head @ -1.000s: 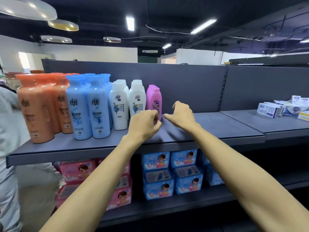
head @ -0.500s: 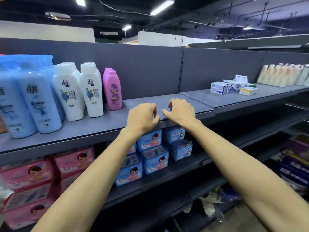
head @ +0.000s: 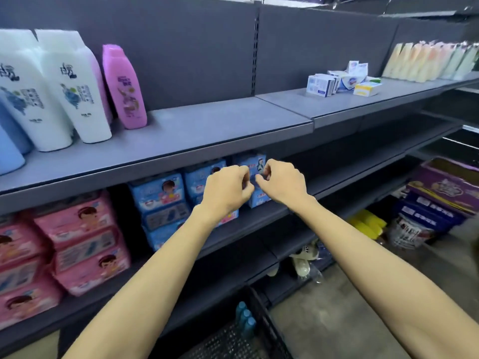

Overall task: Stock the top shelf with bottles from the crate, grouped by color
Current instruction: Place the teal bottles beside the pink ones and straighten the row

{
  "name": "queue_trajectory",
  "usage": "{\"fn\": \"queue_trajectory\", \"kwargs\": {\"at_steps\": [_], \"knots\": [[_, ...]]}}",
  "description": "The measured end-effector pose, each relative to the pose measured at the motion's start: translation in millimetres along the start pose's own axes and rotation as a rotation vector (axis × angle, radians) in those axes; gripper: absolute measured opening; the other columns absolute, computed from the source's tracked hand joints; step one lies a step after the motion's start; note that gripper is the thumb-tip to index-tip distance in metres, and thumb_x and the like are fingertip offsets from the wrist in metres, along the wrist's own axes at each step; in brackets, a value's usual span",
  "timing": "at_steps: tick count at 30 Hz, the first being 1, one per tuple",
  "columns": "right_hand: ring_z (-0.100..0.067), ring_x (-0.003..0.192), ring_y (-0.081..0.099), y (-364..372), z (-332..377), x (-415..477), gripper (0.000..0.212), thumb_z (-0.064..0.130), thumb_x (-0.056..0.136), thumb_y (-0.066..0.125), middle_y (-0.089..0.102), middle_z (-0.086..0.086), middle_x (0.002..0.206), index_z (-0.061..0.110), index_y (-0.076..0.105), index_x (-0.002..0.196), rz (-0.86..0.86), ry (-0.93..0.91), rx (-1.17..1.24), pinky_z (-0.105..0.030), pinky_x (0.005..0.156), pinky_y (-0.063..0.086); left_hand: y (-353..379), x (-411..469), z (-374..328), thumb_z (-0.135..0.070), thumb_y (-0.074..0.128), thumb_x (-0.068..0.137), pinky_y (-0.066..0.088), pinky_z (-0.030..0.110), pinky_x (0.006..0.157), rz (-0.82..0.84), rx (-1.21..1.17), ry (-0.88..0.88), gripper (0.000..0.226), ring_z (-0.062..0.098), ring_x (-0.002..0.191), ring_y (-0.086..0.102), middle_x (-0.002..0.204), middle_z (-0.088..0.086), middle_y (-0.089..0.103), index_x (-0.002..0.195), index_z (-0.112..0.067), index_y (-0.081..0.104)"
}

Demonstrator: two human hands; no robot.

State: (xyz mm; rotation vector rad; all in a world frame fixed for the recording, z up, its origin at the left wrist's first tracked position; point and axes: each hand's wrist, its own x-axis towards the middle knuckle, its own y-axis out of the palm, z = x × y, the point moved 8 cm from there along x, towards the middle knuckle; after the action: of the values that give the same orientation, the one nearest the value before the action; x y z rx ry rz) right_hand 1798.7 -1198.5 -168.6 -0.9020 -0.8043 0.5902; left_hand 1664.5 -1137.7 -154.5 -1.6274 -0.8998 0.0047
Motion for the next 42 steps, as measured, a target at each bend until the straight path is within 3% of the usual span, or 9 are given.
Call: {"fn": "queue_trajectory", "kwargs": {"at_steps": [3,9,14,23,28,36,42], "knots": [[-0.022,0.070,0.048,45.5,-24.7,-17.9,0.021,0.046,0.084,0.060,0.054,0.008,0.079,0.026,0.052,0.082,0.075,0.043,-0.002,-0.031,0.065,0.035,41.8,-22.5,11.6,-0.030,0.054,0.083,0.041,0.031,0.059,0.082,-0.018,-0.033,0.009,0.018,0.074,0.057,0.076,-0.007,0.062,0.080,-0.022,0.057],[-0.019,0.068,0.049,150.7,-75.0,-71.2,0.024,0.048,0.086,0.060,0.057,0.007,0.082,0.026,0.050,0.086,0.267,0.102,-0.015,-0.030,0.059,0.035,129.1,-82.3,42.4,-0.031,0.055,0.085,0.048,0.034,0.063,0.267,-0.048,-0.140,0.009,0.019,0.077,0.059,0.080,-0.006,0.063,0.083,-0.022,0.057],[-0.025,0.087,0.063,232.6,-111.6,-124.5,0.028,0.042,0.087,0.062,0.063,-0.001,0.097,0.019,0.056,0.100,0.415,0.169,0.023,-0.033,0.066,0.046,195.2,-139.8,69.3,-0.032,0.054,0.084,0.048,0.033,0.062,0.391,-0.084,-0.265,0.009,0.018,0.074,0.059,0.078,-0.008,0.061,0.083,-0.024,0.057],[-0.024,0.087,0.065,357.1,-153.1,-227.7,0.024,0.033,0.088,0.065,0.062,-0.002,0.098,0.017,0.057,0.103,0.436,0.320,0.163,-0.039,0.075,0.052,302.0,-243.3,111.8,-0.033,0.053,0.084,0.045,0.032,0.062,0.526,-0.118,-0.433,0.006,0.017,0.077,0.059,0.079,-0.008,0.060,0.082,-0.027,0.054],[-0.026,0.098,0.065,439.9,-185.7,-286.6,0.038,0.030,0.092,0.063,0.062,-0.008,0.116,0.013,0.054,0.125,0.539,0.455,0.169,-0.040,0.082,0.053,365.3,-292.8,131.7,-0.032,0.052,0.086,0.046,0.030,0.061,0.577,-0.147,-0.488,0.006,0.015,0.073,0.059,0.080,-0.009,0.058,0.084,-0.028,0.054],[-0.032,0.116,0.057,543.9,-215.2,-350.1,0.055,0.034,0.095,0.062,0.055,-0.014,0.131,0.008,0.041,0.138,0.657,0.597,0.182,-0.037,0.092,0.048,442.8,-344.4,155.6,-0.032,0.051,0.087,0.049,0.032,0.065,0.641,-0.164,-0.497,0.006,0.015,0.074,0.058,0.080,-0.010,0.060,0.083,-0.028,0.052],[-0.029,0.124,0.050,581.5,-223.1,-356.6,0.058,0.029,0.096,0.059,0.047,-0.010,0.139,0.012,0.036,0.145,0.544,0.616,0.203,-0.034,0.098,0.041,473.7,-365.6,168.2,-0.032,0.052,0.086,0.048,0.030,0.065,0.644,-0.176,-0.505,0.004,0.012,0.075,0.057,0.081,-0.012,0.059,0.085,-0.028,0.053]]}}
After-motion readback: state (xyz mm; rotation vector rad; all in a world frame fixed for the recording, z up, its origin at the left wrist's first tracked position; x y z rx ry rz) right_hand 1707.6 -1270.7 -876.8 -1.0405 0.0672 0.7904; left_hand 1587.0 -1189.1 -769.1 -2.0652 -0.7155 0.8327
